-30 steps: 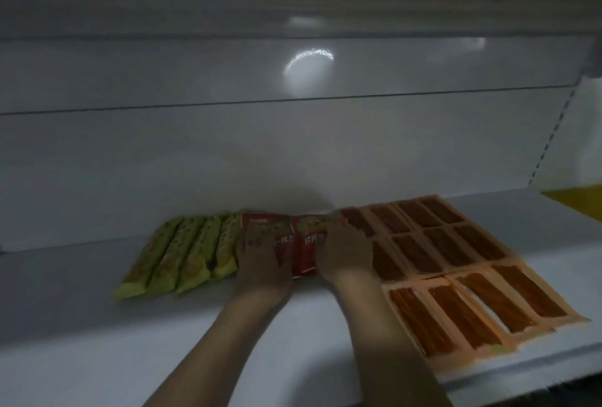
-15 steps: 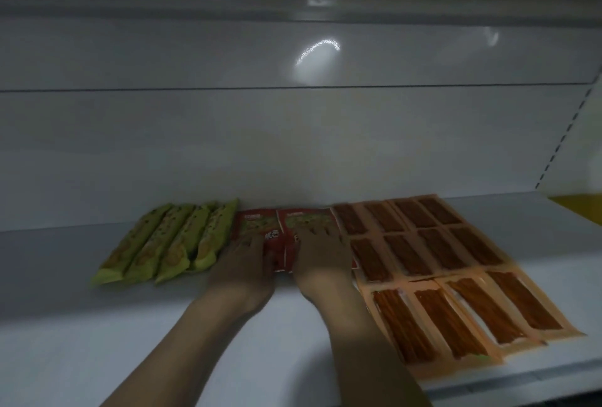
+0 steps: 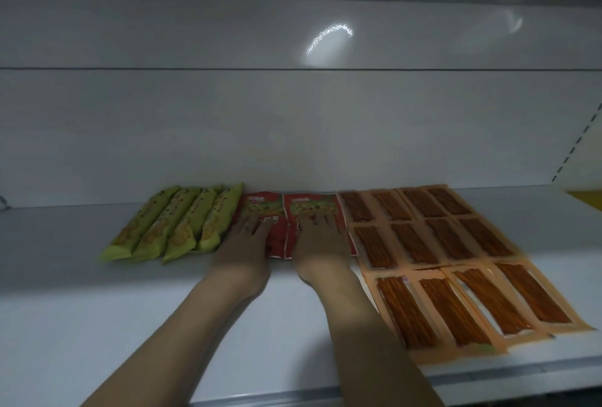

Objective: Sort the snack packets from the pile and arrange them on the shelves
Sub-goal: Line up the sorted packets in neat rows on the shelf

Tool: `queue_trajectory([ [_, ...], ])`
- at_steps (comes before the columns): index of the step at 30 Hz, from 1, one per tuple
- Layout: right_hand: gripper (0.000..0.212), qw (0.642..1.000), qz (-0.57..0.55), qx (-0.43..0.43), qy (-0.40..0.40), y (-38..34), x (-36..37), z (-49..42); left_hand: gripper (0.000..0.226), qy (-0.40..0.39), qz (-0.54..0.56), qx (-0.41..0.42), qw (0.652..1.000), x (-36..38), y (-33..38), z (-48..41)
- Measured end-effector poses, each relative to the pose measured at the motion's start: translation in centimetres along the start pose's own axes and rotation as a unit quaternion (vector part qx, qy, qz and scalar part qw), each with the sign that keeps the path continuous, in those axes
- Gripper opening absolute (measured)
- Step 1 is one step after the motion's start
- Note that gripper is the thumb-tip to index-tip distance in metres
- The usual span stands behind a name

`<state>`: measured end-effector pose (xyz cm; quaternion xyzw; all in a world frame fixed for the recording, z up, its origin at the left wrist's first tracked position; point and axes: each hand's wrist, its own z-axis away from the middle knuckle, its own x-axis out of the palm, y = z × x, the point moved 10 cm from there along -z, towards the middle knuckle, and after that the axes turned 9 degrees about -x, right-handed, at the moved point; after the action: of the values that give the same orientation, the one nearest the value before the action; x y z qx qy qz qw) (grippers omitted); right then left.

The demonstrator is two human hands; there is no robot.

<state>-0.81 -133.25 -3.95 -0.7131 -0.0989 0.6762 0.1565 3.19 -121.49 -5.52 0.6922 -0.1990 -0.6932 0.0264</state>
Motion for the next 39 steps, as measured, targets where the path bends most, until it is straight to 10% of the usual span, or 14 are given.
queue_trajectory([
  [20,0.058,0.985,-0.015,-0.112,0.131,-5.0,-2.4,-0.1,0.046,0.144,0.05,0.159,0.975,-5.4,2.0,3.2],
  [26,0.036,0.979,-0.054,-0.172,0.094,-10.2,-2.1,-1.2,0.068,0.168,-0.062,-0.017,0.984,-10.4,-7.0,3.1],
  [30,0.04,0.984,-0.036,-0.17,0.029,-13.5,0.0,-2.5,0.06,0.053,-0.06,-0.164,0.983,-10.8,-15.0,2.1],
  [39,0.033,0.989,-0.056,-0.132,0.042,-16.3,2.7,-4.6,0.085,-0.026,0.011,-0.147,0.989,-9.2,-16.8,1.7],
])
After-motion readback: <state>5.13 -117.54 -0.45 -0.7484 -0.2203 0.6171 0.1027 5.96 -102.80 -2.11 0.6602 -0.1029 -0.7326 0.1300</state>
